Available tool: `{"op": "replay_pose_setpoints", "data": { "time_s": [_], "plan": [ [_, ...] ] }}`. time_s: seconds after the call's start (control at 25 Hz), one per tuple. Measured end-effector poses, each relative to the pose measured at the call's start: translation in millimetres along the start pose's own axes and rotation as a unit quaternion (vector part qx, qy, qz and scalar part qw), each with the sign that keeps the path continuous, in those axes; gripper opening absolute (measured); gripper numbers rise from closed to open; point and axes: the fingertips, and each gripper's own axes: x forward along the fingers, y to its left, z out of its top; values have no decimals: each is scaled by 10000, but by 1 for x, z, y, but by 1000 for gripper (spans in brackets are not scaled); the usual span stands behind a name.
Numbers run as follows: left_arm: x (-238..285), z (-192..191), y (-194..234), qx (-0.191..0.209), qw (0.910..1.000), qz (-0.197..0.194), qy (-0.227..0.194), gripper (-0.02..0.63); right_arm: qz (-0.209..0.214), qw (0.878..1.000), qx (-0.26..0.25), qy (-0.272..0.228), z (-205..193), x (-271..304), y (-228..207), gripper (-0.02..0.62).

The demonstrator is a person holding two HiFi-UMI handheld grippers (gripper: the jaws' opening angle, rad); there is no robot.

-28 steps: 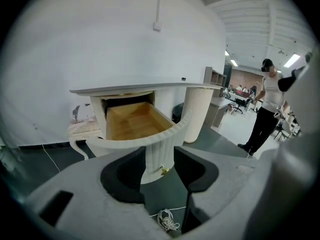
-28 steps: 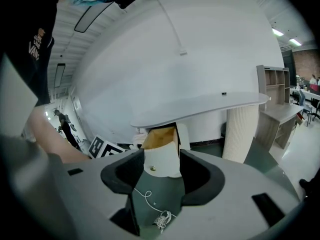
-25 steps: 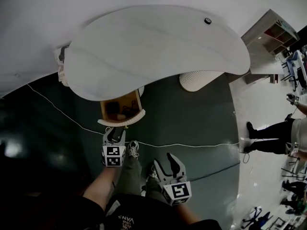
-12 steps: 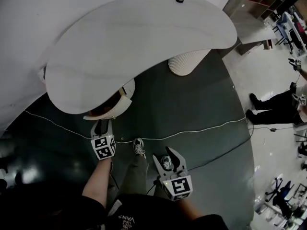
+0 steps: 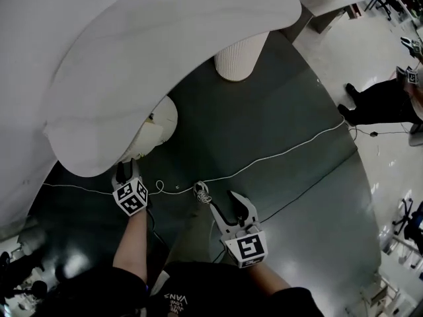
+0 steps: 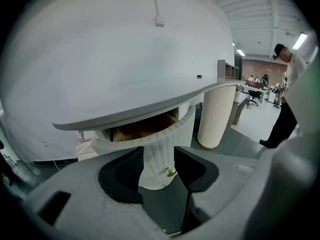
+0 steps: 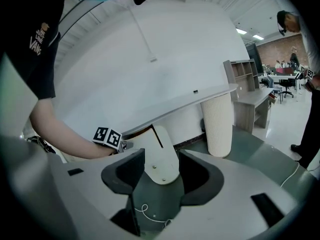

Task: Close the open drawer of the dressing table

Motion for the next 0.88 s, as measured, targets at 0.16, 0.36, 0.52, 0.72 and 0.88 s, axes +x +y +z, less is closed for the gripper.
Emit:
{"op": "replay_pose_setpoints", "data": {
  "time_s": [0.16,0.36,0.52,0.72,0.88],
  "plan": [
    [15,9,4,-14,9999,130,-28,197,-103,9998,129,-85,0,6,-6,216],
    [27,18,12,-116,9991,338,-211,212,-232,9993,246,-165,-4,9,-12,215],
    [34,25,16,-112,9983,484,-298,215,-348,9986,321,-218,-8,9,-19,215],
    [43,29,21,-262,9975,523,-385,221,-418,9982,354,-258,-14,14,-23,213],
    [46,30,21,-158,9971,588,-466,221,-419,9979,358,-333,-14,20,-22,213]
  ]
}}
